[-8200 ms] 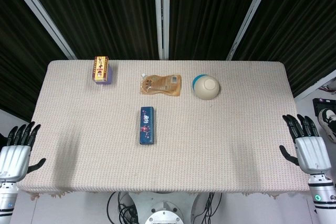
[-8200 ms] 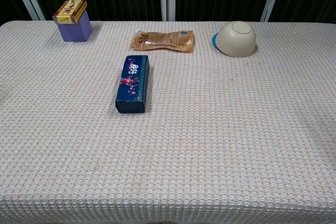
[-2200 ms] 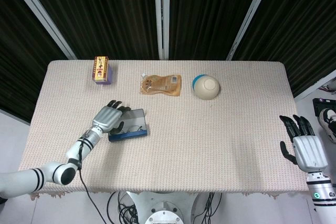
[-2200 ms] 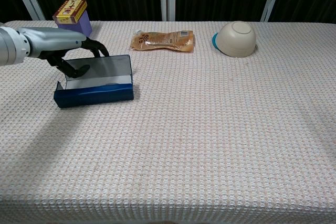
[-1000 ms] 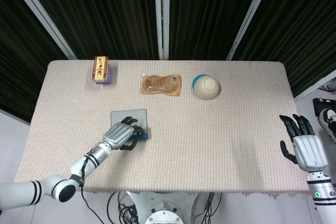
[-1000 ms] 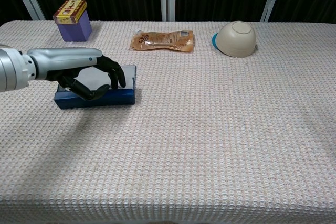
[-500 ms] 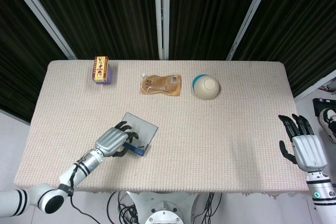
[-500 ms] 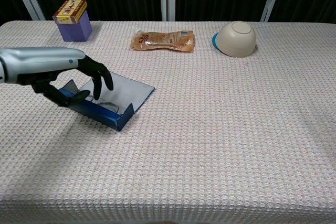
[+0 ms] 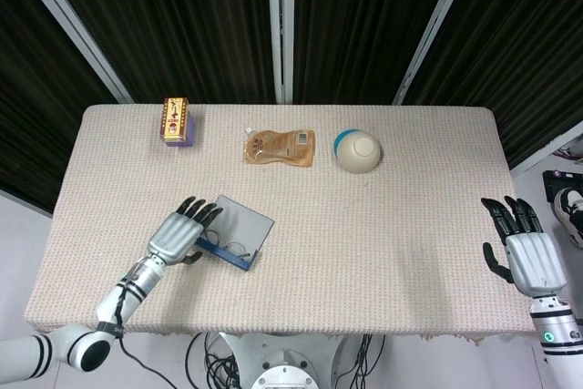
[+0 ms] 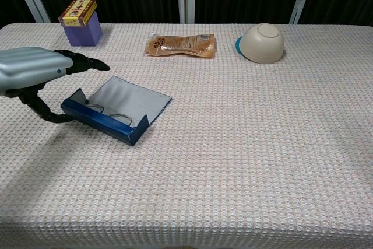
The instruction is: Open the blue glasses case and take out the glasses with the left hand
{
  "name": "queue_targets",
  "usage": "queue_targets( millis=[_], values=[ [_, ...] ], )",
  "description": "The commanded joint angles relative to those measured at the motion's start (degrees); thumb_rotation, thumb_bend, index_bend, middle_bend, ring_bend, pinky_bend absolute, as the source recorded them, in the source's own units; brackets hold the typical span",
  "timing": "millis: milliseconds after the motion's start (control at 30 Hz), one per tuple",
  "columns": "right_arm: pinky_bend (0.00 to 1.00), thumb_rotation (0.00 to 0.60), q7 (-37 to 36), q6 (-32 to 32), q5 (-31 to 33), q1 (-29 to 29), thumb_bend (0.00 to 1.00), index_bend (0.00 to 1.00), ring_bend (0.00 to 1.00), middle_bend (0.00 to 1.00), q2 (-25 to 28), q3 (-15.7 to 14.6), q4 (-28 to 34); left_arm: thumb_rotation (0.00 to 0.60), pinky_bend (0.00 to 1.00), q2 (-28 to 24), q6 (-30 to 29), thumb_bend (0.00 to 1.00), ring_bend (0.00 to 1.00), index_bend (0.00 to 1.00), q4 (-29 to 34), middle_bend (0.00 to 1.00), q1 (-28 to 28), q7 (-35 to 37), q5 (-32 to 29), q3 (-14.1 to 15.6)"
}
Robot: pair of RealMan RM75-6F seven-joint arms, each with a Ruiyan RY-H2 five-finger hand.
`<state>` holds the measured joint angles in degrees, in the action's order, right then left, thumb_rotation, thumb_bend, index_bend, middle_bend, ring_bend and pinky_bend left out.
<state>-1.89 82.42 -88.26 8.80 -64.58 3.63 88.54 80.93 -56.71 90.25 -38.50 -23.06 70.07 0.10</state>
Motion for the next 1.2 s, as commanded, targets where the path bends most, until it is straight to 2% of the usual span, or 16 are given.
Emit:
queue_targets(
  millis=[33, 300, 533, 700, 900, 1033, 1200],
  values=[
    [0.00, 0.600, 0.0, 0.3, 0.0, -0.2, 0.45, 0.00, 0.00, 0.13, 0.1, 0.0, 0.1, 0.600, 0.00, 2.0, 1.1, 0.23, 0.00, 0.03, -3.3, 0.04, -0.9, -1.2, -1.9, -1.7],
    [0.00, 0.600, -0.5, 1.0, 0.4, -0.9, 0.45, 0.00, 0.00, 0.13, 0.1, -0.1, -0.3, 0.600, 0.00, 4.7, 5.1, 0.23, 0.00, 0.02, -8.3, 0.04, -4.1, -3.5, -5.9, -4.6],
    [0.00, 0.600, -1.6, 2.0, 1.0, -2.0, 0.45, 0.00, 0.00, 0.13, -0.1, -0.2, -1.2, 0.600, 0.00, 8.8, 10.4, 0.23, 0.00, 0.03, -16.0, 0.04, -10.1, -4.8, -8.4, -8.8],
    [0.00, 0.600, -2.4, 2.4, 1.2, -2.4, 0.45, 0.00, 0.00, 0.13, -0.1, -0.2, -1.8, 0.600, 0.00, 10.5, 13.6, 0.22, 0.00, 0.02, -19.1, 0.04, -14.1, -4.5, -10.4, -11.5],
    [0.00, 0.600, -3.2, 2.5, 0.9, -2.4, 0.45, 0.00, 0.00, 0.14, -0.4, -0.2, -2.6, 0.600, 0.00, 8.2, 14.3, 0.22, 0.00, 0.03, -14.0, 0.04, -14.1, -2.2, -12.8, -12.3],
    [0.00, 0.600, -3.8, 2.1, 0.8, -2.2, 0.45, 0.00, 0.00, 0.13, -0.8, -0.2, -3.3, 0.600, 0.00, 6.1, 13.4, 0.22, 0.00, 0.02, -8.0, 0.04, -13.1, -1.3, -12.4, -10.8],
    [0.00, 0.600, -3.9, 1.8, 0.5, -1.9, 0.45, 0.00, 0.00, 0.13, -1.0, -0.1, -3.6, 0.600, 0.00, 5.6, 12.0, 0.22, 0.00, 0.02, -4.3, 0.04, -12.8, -2.4, -11.3, -8.9]
  ],
)
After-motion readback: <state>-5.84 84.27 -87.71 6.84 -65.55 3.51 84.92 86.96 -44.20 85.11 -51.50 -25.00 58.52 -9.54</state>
